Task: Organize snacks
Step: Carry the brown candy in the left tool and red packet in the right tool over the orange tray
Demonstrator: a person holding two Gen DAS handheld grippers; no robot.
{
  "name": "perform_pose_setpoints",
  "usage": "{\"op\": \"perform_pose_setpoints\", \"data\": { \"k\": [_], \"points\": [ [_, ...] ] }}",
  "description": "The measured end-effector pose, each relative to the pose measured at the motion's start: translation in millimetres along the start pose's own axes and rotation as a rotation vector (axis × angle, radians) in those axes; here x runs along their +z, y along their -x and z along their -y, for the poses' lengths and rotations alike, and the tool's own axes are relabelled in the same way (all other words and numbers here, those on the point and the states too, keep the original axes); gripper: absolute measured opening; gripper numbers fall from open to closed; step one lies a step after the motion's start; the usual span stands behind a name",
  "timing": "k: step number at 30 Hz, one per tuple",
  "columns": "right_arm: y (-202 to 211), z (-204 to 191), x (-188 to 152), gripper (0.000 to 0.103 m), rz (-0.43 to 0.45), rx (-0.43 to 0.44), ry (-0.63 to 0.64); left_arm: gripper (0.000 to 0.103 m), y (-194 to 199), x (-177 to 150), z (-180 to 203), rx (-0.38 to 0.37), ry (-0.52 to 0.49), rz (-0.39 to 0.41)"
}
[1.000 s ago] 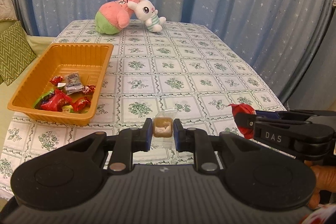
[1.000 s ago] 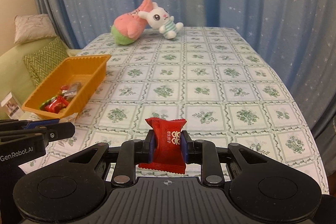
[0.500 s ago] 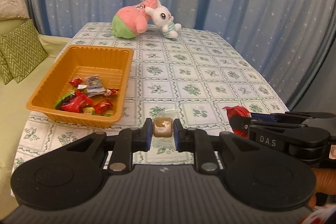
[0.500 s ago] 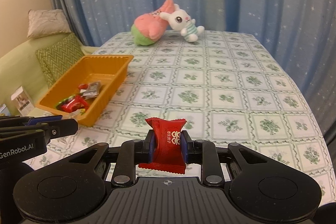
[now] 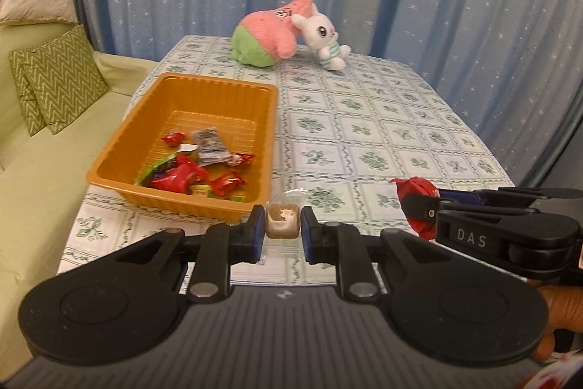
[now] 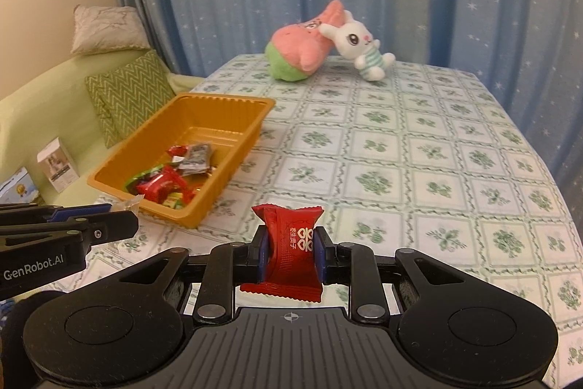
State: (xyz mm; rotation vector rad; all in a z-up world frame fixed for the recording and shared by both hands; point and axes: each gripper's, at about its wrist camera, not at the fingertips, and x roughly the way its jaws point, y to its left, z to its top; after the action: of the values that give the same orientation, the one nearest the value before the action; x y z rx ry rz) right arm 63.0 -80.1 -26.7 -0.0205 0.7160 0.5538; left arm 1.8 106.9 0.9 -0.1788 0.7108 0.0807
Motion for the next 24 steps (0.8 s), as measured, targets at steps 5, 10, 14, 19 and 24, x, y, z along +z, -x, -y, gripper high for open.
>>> {"op": "perform_pose_setpoints", "data": {
  "k": [5,10,14,19,24],
  "points": [
    [-11.6,-15.5,6.5,0.026,-0.005,0.029,0.024,0.018,0.6,3.3,-16.8,0.026,0.015,0.004],
    [-24.4,-31.4,13.9,0.026,-0.010,0.060,0.046,0.018,-1.2,6.1,-33.7,0.050,0.032,0.003],
    [-35.0,-41.9,20.6,0.026,-0.013,0.078,0.055,0.018,-5.4,11.8,-47.9,0.063,0.041,0.004],
    [-47.6,-53.0,30.7,0.026,-0.008,0.101,0.069,0.018,-11.7,21.2,-63.1,0.077,0.037,0.004],
    [-64.0,-64.1,43.0,0.026,-0.004,0.123,0.071,0.018,-23.4,35.4,-77.8,0.092,0.024,0.004]
  ]
}}
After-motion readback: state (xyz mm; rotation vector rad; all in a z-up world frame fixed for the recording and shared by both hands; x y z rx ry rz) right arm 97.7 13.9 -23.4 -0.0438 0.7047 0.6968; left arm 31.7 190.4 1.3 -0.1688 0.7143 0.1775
